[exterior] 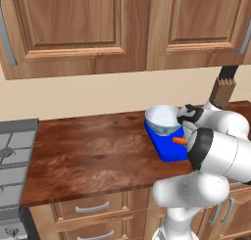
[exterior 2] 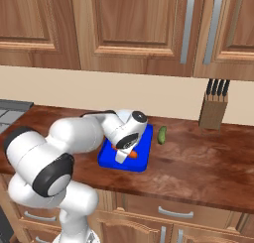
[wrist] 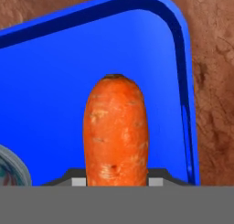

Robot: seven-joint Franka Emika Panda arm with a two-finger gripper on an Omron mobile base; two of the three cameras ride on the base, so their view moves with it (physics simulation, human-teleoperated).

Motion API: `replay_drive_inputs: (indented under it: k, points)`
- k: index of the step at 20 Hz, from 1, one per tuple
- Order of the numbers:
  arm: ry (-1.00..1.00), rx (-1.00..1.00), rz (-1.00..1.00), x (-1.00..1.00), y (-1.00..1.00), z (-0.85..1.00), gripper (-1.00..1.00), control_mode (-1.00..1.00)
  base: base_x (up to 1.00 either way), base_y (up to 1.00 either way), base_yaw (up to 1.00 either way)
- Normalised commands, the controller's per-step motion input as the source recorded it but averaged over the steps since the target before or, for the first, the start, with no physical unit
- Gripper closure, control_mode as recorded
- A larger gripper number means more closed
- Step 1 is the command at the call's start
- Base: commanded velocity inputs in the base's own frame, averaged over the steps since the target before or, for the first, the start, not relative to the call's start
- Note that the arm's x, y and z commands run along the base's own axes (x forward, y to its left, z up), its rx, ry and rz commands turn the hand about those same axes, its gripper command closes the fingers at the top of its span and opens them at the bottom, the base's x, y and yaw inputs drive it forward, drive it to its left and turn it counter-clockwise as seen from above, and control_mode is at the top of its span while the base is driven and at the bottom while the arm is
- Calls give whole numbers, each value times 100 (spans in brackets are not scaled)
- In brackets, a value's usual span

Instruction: Place the two vegetables and bowl onto the tray for setting up a vegetable dip station.

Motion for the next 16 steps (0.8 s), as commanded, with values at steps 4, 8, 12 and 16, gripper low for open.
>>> replay_drive_inputs:
  k: [4,8,12,16]
  points:
    - [0,0,0,14,0,-10,100,-100,0,0,0]
    - [0,0,0,15,0,-10,100,-100,0,0,0]
    - [0,0,1,10,0,-11,100,-100,0,0,0]
    - [0,0,3,8,0,-10,100,-100,0,0,0]
